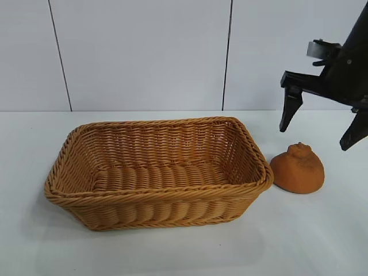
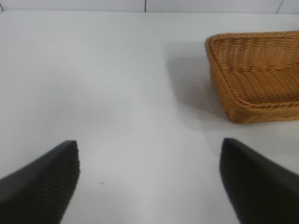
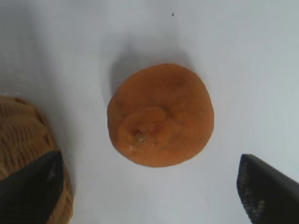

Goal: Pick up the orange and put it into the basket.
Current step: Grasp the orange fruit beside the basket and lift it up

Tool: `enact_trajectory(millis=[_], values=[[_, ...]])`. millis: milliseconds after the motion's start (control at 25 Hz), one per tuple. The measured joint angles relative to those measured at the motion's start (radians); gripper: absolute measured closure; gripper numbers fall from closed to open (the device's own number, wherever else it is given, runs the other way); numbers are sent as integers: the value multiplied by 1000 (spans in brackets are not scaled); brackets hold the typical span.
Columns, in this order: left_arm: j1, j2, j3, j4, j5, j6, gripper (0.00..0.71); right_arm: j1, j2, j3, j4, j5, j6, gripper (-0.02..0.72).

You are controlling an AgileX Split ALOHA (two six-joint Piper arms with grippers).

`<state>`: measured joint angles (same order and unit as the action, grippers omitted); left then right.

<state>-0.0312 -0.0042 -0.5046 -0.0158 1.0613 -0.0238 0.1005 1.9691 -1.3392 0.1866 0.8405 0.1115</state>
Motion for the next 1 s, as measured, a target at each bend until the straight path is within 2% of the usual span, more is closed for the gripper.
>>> enact_trajectory(millis=[480, 760, 920, 1000], values=[[0, 0, 0, 0, 0, 0, 121, 0, 98, 0, 0, -77, 10, 10], [0, 0, 0, 0, 0, 0, 121, 0, 143, 0, 53, -141, 7, 10], [0, 0, 0, 0, 0, 0, 121, 0, 164, 0, 57, -138, 6, 10], [0, 0, 0, 0, 0, 0, 121, 0, 165, 0, 57, -134, 3, 51]])
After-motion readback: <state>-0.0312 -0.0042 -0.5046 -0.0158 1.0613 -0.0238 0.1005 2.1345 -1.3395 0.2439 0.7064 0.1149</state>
